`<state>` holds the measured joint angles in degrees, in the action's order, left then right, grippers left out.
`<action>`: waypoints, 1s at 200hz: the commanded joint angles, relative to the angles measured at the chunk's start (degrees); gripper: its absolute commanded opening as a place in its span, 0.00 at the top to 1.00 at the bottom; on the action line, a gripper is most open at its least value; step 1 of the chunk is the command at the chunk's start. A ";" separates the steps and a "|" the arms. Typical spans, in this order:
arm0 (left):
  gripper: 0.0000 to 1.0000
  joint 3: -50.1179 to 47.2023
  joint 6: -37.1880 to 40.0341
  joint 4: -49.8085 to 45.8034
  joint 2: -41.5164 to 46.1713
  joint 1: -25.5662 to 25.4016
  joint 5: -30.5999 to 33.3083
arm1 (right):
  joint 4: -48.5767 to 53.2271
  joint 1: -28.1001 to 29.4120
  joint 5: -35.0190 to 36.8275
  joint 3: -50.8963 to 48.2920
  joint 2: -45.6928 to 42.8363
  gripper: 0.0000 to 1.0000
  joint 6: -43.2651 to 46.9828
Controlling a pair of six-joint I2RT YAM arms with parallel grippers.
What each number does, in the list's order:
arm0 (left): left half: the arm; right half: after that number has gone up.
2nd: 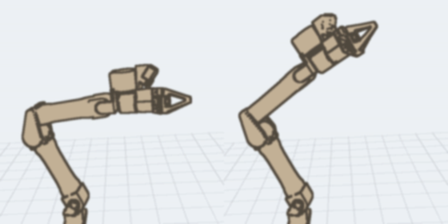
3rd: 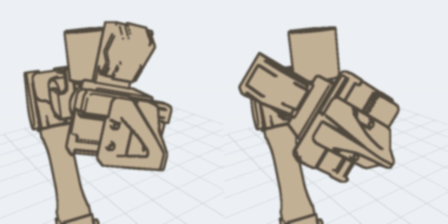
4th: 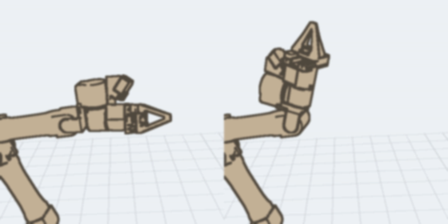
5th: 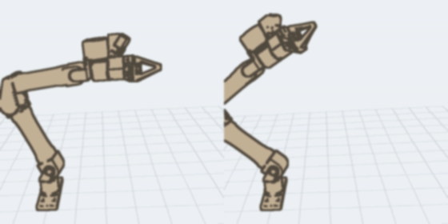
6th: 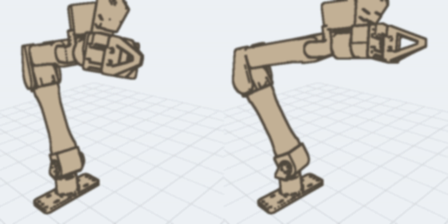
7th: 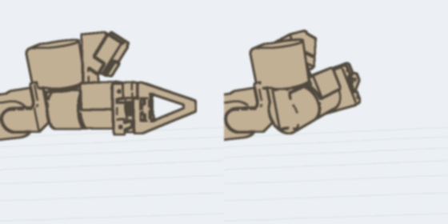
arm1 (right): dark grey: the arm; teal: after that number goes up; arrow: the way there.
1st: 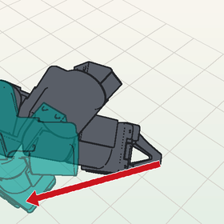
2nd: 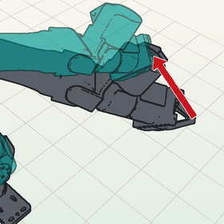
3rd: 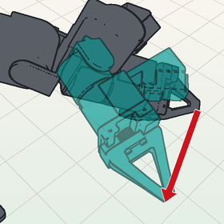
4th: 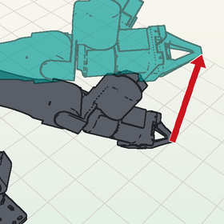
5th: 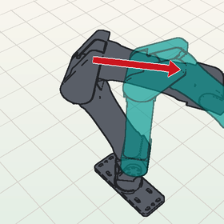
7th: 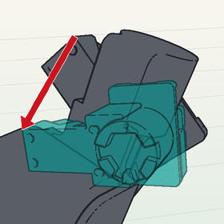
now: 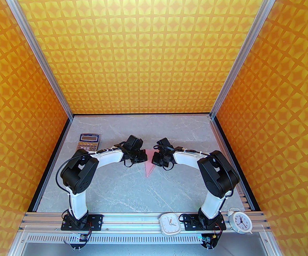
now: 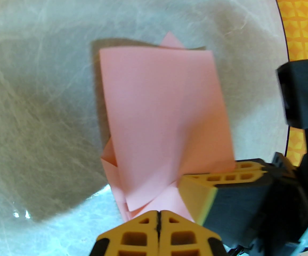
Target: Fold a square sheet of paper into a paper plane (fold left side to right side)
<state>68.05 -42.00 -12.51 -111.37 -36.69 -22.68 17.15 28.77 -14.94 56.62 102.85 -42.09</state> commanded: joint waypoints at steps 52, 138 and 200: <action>1.00 0.81 0.85 -2.93 -3.53 -0.72 0.18 | 0.07 0.10 0.62 -0.42 -0.48 0.98 0.07; 1.00 1.81 0.89 -6.12 -4.80 -0.72 2.38 | 2.21 0.05 1.76 -1.03 -6.03 0.76 0.36; 1.00 2.19 1.09 -6.43 -4.84 -2.51 2.37 | -4.65 0.05 -4.13 -3.34 -8.19 0.77 -3.60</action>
<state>69.76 -41.76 -16.03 -114.43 -38.65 -21.54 16.82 28.77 -15.66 54.74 95.85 -42.92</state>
